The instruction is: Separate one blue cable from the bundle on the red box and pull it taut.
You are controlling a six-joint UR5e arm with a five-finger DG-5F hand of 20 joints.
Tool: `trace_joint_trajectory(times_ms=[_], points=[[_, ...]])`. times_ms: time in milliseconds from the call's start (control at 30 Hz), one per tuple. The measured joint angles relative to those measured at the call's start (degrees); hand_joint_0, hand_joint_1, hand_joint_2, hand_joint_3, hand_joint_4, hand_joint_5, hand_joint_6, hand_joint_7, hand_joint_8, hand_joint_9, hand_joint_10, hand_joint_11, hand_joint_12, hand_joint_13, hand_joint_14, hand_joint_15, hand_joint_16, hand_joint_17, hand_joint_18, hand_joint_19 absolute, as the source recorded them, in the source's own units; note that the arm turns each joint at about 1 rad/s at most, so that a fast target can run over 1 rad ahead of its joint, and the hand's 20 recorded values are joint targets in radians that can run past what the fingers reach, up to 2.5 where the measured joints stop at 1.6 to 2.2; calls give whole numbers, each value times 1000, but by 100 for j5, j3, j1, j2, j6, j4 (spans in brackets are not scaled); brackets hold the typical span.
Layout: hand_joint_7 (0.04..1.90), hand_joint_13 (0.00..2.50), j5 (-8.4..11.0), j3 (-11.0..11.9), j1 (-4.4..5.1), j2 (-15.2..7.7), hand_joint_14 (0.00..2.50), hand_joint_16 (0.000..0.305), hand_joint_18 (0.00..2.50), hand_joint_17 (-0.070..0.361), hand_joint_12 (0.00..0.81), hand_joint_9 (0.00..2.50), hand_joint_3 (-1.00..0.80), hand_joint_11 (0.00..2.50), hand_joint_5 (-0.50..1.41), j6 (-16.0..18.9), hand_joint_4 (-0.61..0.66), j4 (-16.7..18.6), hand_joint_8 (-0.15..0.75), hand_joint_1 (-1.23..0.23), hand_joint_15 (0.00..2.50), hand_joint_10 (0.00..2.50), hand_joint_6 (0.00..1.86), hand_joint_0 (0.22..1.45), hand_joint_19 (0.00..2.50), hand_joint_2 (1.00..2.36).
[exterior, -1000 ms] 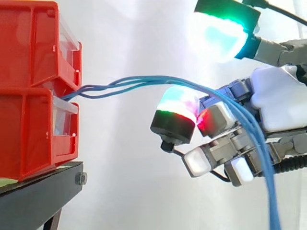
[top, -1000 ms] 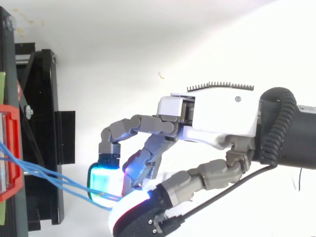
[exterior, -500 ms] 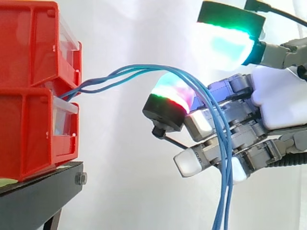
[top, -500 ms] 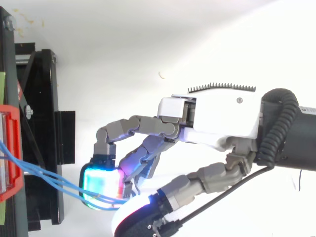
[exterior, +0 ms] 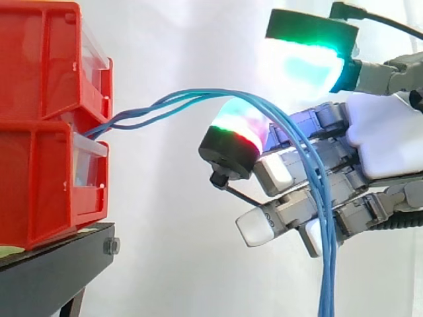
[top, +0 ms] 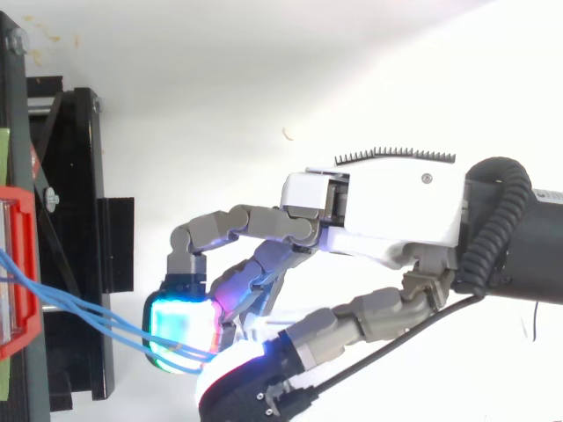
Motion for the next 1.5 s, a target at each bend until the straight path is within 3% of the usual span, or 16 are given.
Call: trace_joint_trajectory(times_ms=[233, 500, 600, 700, 733, 800, 933, 1167, 1500], points=[[1276, 581, -2, 0, 1, 0, 9, 51, 691, 115, 383, 824, -283, 680, -90, 0, 219, -1, 326, -762, 313, 16, 567, 664, 589, 1015], [1288, 525, -5, -1, 1, 2, 8, 52, 657, 116, 386, 775, -269, 665, -105, 4, 193, -1, 318, -871, 280, 16, 569, 708, 558, 1016], [1078, 525, -8, -2, 1, 0, 8, 52, 661, 117, 389, 778, -231, 741, -160, 6, 179, -1, 322, -875, 274, 17, 721, 732, 550, 1018], [986, 520, -9, -1, 0, 2, 8, 53, 670, 118, 388, 743, -259, 754, -189, 8, 189, -1, 319, -878, 276, 14, 785, 742, 547, 1016], [975, 521, -8, -1, 0, 2, 8, 53, 677, 118, 388, 736, -363, 747, -197, 8, 197, 0, 316, -900, 281, 16, 791, 701, 542, 1010], [959, 520, -9, -1, 0, 1, 8, 53, 670, 119, 388, 739, -492, 742, -198, 9, 208, -1, 320, -871, 282, 16, 793, 652, 553, 1000], [1025, 542, -12, -2, 0, 1, 8, 54, 682, 122, 403, 852, -500, 750, -168, 5, 225, 0, 351, -751, 281, 16, 756, 557, 586, 1000], [1104, 576, -13, -1, 0, 1, 10, 54, 703, 120, 394, 921, -500, 746, -133, 0, 213, -2, 351, -700, 290, 17, 723, 581, 598, 1000], [1105, 584, -9, -1, 0, 0, 8, 53, 725, 118, 389, 925, -222, 747, -136, 0, 118, -5, 346, -784, 295, 16, 752, 620, 595, 1018]])
